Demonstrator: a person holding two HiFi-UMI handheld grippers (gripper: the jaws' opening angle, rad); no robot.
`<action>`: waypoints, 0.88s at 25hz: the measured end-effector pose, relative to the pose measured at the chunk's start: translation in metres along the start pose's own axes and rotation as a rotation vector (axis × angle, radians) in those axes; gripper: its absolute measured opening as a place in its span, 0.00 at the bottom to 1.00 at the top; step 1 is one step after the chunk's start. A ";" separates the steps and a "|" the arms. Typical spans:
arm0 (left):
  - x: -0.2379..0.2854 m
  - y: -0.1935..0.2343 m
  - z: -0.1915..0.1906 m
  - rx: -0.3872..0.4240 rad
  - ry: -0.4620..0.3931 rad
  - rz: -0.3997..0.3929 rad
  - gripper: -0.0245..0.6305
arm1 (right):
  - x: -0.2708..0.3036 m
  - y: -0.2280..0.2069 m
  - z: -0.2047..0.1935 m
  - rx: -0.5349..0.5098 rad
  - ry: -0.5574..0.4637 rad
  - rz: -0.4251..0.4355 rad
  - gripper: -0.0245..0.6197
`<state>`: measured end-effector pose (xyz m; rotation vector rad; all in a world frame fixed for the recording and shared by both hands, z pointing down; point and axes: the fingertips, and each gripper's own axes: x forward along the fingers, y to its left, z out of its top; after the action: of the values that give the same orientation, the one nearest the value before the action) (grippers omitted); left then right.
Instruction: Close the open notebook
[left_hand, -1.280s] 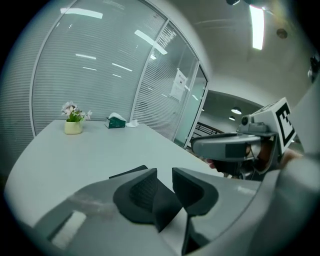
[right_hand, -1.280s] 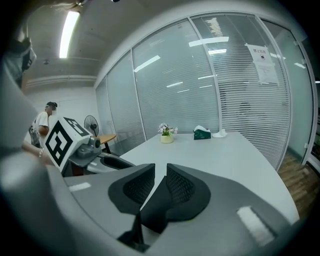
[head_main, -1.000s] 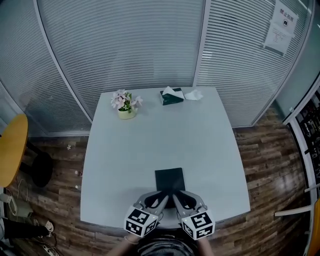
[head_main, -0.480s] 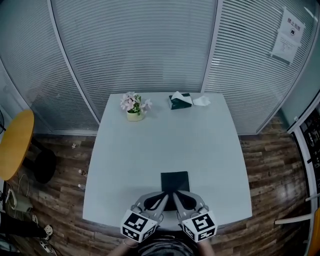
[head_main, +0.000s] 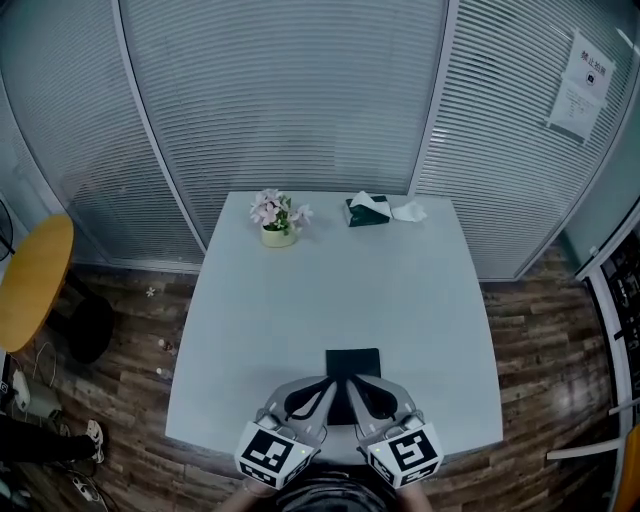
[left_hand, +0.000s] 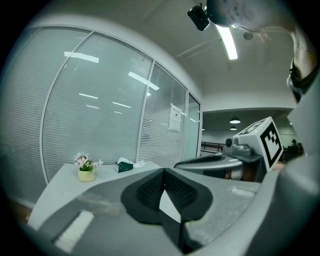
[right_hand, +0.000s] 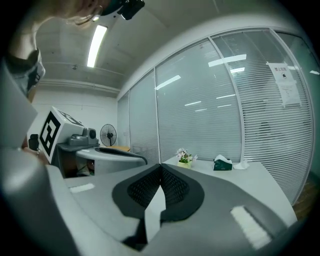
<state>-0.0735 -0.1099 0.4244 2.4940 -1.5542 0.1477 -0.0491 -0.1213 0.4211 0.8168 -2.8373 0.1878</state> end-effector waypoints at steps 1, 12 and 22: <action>-0.001 -0.001 0.004 0.006 -0.009 0.002 0.04 | -0.001 0.001 0.003 -0.003 -0.008 0.000 0.04; -0.008 -0.001 0.020 -0.006 -0.053 0.026 0.04 | -0.003 0.009 0.019 -0.021 -0.036 0.013 0.04; -0.008 -0.005 0.020 -0.017 -0.040 0.023 0.04 | -0.006 0.012 0.016 -0.027 -0.019 0.023 0.04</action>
<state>-0.0730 -0.1050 0.4029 2.4811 -1.5936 0.0874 -0.0525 -0.1109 0.4038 0.7855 -2.8613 0.1459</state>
